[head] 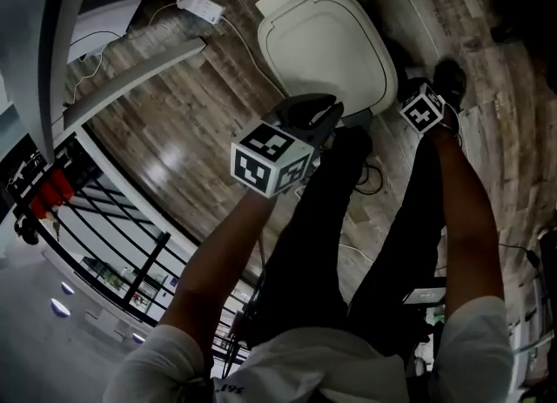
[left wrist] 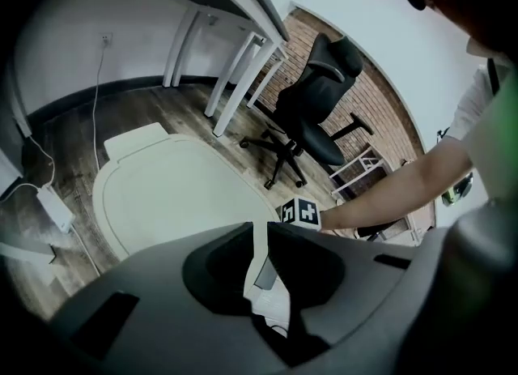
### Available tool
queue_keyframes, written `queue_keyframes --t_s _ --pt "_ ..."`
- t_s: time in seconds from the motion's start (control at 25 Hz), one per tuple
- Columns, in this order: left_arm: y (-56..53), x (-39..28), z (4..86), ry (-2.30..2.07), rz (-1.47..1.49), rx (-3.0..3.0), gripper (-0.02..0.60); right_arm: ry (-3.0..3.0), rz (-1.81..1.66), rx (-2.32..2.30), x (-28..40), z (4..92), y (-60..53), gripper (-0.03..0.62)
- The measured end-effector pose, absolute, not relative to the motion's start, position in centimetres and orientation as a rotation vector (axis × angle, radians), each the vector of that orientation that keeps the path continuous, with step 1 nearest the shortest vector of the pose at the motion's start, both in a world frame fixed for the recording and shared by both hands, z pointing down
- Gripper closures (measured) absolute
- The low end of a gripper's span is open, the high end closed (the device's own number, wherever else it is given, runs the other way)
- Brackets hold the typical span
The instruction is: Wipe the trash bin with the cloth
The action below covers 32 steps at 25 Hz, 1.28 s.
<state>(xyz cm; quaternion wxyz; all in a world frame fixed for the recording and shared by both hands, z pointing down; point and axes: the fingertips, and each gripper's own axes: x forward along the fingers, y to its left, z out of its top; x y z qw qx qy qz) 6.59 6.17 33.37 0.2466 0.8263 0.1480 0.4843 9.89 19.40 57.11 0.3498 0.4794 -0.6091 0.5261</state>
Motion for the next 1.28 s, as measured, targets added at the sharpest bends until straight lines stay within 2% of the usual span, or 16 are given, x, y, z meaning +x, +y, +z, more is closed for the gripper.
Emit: queue_keyframes --t_s 0.2,0.48,0.76,1.08,1.28 --pt "5.9 4.4 33.7 0.359 1.337 2.266 0.528 -1.514 1.498 1.45 9.2 55.0 19.8 0.491" --pt "6.3 1.7 34.0 0.177 1.267 2.27 0.528 -1.567 1.427 1.379 7.9 53.9 20.9 0.492" --pt "7.8 -0.3 35.2 0.078 1.174 2.313 0.528 -1.525 1.227 1.472 9.4 55.0 19.8 0.493" --pt "8.3 0.2 36.5 0.331 1.248 2.436 0.528 -1.433 1.018 1.756 10.5 51.8 17.4 0.491" --pt "7.6 -0.5 37.2 0.443 1.29 2.445 0.528 -1.385 0.982 1.904 7.5 50.0 16.4 0.491"
